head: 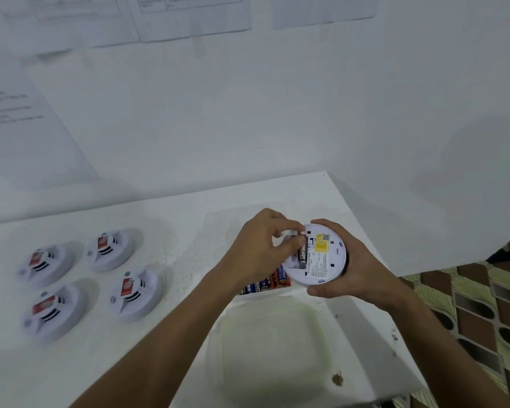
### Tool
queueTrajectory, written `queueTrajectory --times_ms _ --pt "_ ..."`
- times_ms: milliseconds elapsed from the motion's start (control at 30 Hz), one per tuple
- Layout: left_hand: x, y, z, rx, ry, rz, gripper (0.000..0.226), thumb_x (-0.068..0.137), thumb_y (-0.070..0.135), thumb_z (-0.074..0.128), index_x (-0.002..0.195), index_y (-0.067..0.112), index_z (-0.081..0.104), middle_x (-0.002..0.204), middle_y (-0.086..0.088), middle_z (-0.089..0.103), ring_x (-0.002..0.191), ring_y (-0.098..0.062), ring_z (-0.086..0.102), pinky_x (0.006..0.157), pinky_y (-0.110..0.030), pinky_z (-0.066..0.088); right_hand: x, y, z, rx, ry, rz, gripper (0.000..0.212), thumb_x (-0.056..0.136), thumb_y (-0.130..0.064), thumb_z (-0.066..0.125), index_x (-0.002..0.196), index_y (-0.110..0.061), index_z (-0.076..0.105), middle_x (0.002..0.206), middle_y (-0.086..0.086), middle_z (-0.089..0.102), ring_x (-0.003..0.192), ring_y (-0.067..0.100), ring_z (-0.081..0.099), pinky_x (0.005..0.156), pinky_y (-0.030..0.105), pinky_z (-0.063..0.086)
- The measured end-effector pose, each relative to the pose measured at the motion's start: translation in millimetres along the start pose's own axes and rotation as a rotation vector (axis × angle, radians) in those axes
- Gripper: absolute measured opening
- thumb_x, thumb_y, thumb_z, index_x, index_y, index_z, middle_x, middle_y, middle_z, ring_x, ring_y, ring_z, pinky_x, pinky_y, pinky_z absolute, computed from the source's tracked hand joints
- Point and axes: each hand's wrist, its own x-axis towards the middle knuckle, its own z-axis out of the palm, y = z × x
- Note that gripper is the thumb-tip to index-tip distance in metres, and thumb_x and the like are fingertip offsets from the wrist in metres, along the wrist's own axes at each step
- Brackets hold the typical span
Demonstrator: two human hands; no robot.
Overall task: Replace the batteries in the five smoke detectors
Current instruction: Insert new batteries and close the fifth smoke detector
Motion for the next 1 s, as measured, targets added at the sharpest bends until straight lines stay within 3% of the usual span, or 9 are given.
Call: queueTrajectory --times_ms 100,167,233,300,367,533,700,867,1000 --pt "-5 -2 -2 -0.069 -0.091 -0.005 0.031 0.086 0.042 0.067 0.117 0.040 0.066 0.112 0.013 0.061 0.100 0.001 0.058 0.083 -0.019 0.049 -3 -4 -3 0.026 -0.016 -0.003 0.095 0.054 0.001 0.090 0.136 -0.023 0.047 0.123 -0.006 0.061 0.115 0.019 0.060 0.087 0.027 0.056" --pt "-10 -1 -5 -0.148 -0.189 -0.040 0.054 0.074 0.043 0.078 0.125 0.044 0.059 0.117 0.016 0.062 0.102 -0.003 0.062 0.084 -0.022 0.054 -5 -6 -7 0.039 -0.021 -0.006 0.094 0.055 0.004 0.089 0.135 -0.023 0.047 0.123 -0.007 0.062 0.116 0.018 0.060 0.086 0.027 0.056" --pt "-14 -2 -8 -0.178 -0.276 -0.029 0.081 0.061 0.035 0.090 0.132 0.044 0.053 0.120 0.017 0.063 0.099 -0.006 0.065 0.083 -0.022 0.056 -7 -8 -9 0.021 -0.020 -0.017 0.093 0.056 0.002 0.089 0.135 -0.022 0.048 0.125 -0.007 0.062 0.118 0.018 0.059 0.091 0.027 0.055" --pt "-16 -3 -9 -0.170 -0.288 -0.004 0.089 0.058 0.025 0.093 0.135 0.040 0.051 0.121 0.015 0.064 0.095 -0.008 0.067 0.082 -0.021 0.056 -7 -9 -9 -0.002 -0.023 -0.024 0.093 0.056 -0.003 0.090 0.137 -0.020 0.048 0.128 -0.004 0.060 0.121 0.021 0.058 0.095 0.031 0.054" --pt "-16 -3 -9 -0.152 -0.255 0.004 0.088 0.058 0.020 0.092 0.135 0.035 0.053 0.119 0.010 0.063 0.095 -0.009 0.066 0.081 -0.018 0.055 -6 -11 -7 -0.012 -0.029 -0.030 0.092 0.056 -0.004 0.090 0.137 -0.018 0.048 0.129 -0.003 0.058 0.122 0.023 0.057 0.096 0.033 0.054" --pt "-17 -7 -8 -0.109 -0.232 0.047 0.083 0.061 0.020 0.090 0.135 0.030 0.053 0.121 0.002 0.058 0.099 -0.012 0.060 0.077 -0.008 0.049 -3 -15 -5 -0.033 -0.037 -0.046 0.087 0.056 -0.005 0.088 0.132 -0.020 0.049 0.125 -0.012 0.060 0.120 0.016 0.057 0.092 0.022 0.052" --pt "-15 -11 -6 -0.070 -0.223 0.111 0.073 0.068 0.025 0.086 0.134 0.030 0.054 0.125 0.000 0.056 0.105 -0.009 0.053 0.075 -0.004 0.044 -2 -11 -6 -0.016 -0.030 -0.014 0.092 0.057 -0.005 0.088 0.137 -0.017 0.045 0.129 -0.006 0.058 0.122 0.020 0.056 0.098 0.033 0.053" --pt "-2 -16 -8 -0.116 -0.273 0.053 0.067 0.071 0.042 0.081 0.130 0.049 0.051 0.125 0.016 0.053 0.097 -0.001 0.055 0.076 -0.011 0.048 -1 -3 -10 0.020 0.001 0.018 0.094 0.057 -0.001 0.087 0.139 -0.019 0.044 0.129 -0.001 0.059 0.123 0.023 0.057 0.095 0.038 0.055" --pt "23 -28 -13 -0.268 -0.039 -0.098 0.050 0.079 0.054 0.068 0.127 0.044 0.058 0.114 0.013 0.063 0.087 -0.004 0.063 0.078 -0.025 0.052 -7 6 -13 0.006 0.025 0.065 0.093 0.055 -0.003 0.089 0.135 -0.025 0.047 0.124 -0.007 0.062 0.120 0.017 0.058 0.091 0.032 0.057"
